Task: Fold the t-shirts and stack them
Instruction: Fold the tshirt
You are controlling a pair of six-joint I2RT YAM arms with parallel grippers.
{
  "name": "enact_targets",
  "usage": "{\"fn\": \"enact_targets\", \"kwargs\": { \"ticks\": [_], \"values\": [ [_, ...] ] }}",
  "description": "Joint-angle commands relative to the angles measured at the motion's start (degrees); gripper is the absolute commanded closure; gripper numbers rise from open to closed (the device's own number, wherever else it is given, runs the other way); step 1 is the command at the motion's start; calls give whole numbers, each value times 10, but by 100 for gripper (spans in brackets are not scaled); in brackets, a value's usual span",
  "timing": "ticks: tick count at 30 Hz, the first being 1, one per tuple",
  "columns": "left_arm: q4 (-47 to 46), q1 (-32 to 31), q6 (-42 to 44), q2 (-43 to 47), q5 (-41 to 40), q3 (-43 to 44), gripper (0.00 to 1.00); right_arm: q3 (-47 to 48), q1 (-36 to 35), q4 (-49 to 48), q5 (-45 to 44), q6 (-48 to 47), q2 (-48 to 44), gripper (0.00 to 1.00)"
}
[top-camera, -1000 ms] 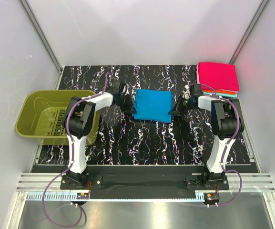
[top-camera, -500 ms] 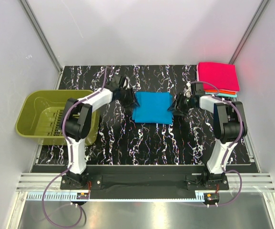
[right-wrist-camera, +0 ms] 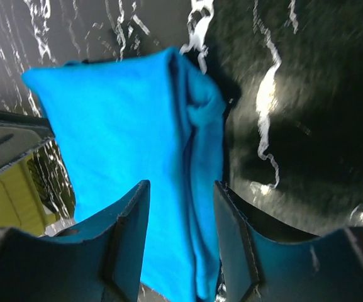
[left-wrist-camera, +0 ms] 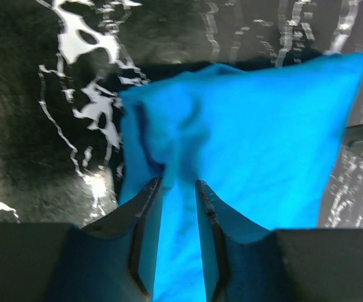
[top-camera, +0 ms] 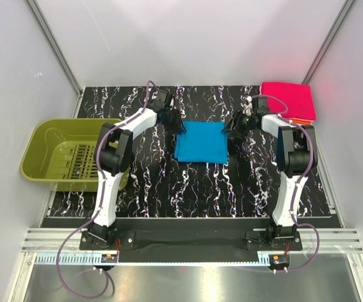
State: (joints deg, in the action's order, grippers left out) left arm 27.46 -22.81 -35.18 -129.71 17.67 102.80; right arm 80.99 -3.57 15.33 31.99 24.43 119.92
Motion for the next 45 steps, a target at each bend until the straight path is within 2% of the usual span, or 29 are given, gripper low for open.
{"fn": "enact_targets", "kwargs": {
  "ticks": [1, 8, 14, 25, 27, 30, 31, 34, 35, 38, 45],
  "values": [
    [20, 1, 1, -8, -33, 42, 66, 39, 5, 6, -3, -7, 18, 48],
    [28, 1, 5, -19, -43, 58, 64, 80, 5, 8, 8, -7, 51, 48],
    [29, 2, 8, -35, -29, 79, 69, 90, 6, 8, 11, -3, 70, 49],
    [31, 7, 3, -35, -33, 74, 67, 94, 5, 8, 10, -2, 76, 50],
    [31, 7, 5, -39, -33, 79, 74, 94, 6, 8, 8, 0, 76, 50],
    [31, 10, 5, -42, -26, 85, 90, 95, 6, 8, 4, -1, 78, 55],
    [31, 12, 5, -42, -22, 86, 99, 97, 6, 8, 4, -1, 79, 56],
    [31, 14, 5, -38, -18, 86, 100, 101, 6, 8, 6, 1, 86, 67],
    [30, 15, 5, -34, -16, 86, 100, 104, 7, 8, 10, 1, 91, 74],
    [27, 20, 3, -25, -15, 84, 100, 108, 7, 8, 18, 0, 102, 80],
    [18, 30, -5, -29, 9, 82, 100, 106, 13, 6, 19, -3, 110, 83]
  ]
}}
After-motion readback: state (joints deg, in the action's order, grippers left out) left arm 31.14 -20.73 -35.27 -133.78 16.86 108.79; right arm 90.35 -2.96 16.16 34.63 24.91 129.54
